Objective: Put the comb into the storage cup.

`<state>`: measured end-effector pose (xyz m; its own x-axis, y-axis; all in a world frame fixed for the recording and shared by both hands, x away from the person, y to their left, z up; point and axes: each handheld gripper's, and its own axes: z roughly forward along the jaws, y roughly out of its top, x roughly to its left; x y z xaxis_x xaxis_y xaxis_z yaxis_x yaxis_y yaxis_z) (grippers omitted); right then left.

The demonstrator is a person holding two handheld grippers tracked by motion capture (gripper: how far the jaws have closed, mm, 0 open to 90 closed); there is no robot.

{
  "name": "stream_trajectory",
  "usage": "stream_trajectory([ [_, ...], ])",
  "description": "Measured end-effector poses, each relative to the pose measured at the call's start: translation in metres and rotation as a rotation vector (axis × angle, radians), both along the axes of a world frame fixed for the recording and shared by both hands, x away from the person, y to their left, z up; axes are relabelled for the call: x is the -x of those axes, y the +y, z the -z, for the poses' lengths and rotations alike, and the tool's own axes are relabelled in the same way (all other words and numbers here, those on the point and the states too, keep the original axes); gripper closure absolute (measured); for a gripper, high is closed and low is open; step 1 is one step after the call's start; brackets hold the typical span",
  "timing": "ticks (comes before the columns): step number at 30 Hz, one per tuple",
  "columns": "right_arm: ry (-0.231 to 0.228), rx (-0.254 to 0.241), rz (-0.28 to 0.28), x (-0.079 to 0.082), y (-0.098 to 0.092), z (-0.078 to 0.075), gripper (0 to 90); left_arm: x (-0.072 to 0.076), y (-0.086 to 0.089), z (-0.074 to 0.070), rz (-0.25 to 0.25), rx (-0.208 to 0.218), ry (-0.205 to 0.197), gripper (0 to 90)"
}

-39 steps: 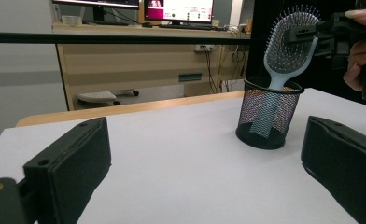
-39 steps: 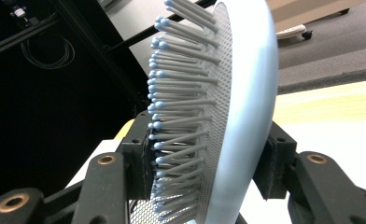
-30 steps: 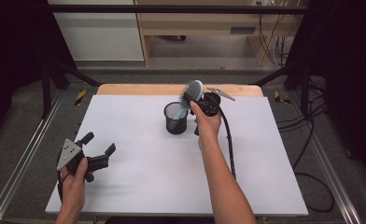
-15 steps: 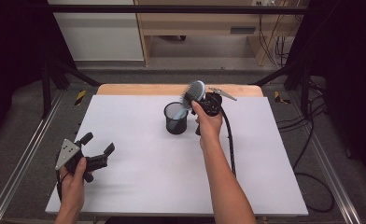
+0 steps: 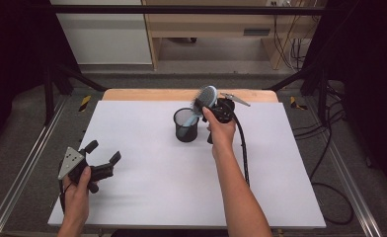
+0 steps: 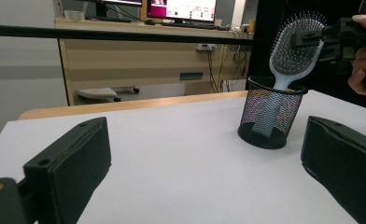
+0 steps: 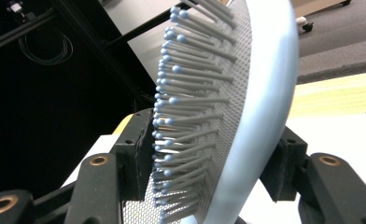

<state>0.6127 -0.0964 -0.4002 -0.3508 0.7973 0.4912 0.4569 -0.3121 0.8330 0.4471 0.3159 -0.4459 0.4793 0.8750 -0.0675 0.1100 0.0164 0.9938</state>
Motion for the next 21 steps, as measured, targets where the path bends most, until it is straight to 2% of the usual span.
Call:
stream_trajectory([
  [8, 0.01, 0.038, -0.011, 0.0017, 0.0014, 0.0008, 34.7, 0.0002, 0.001, 0.0, 0.003, 0.002, 0.004, 1.7],
  [14, 0.028, 0.034, -0.022, 0.0027, 0.0009, -0.0012, 25.4, 0.0, 0.0006, 0.0001, 0.005, 0.002, 0.005, 1.7],
  [21, 0.037, 0.059, -0.012, 0.0029, 0.0011, -0.0016, 18.2, 0.0, 0.0014, 0.0003, 0.003, 0.006, 0.006, 1.7],
])
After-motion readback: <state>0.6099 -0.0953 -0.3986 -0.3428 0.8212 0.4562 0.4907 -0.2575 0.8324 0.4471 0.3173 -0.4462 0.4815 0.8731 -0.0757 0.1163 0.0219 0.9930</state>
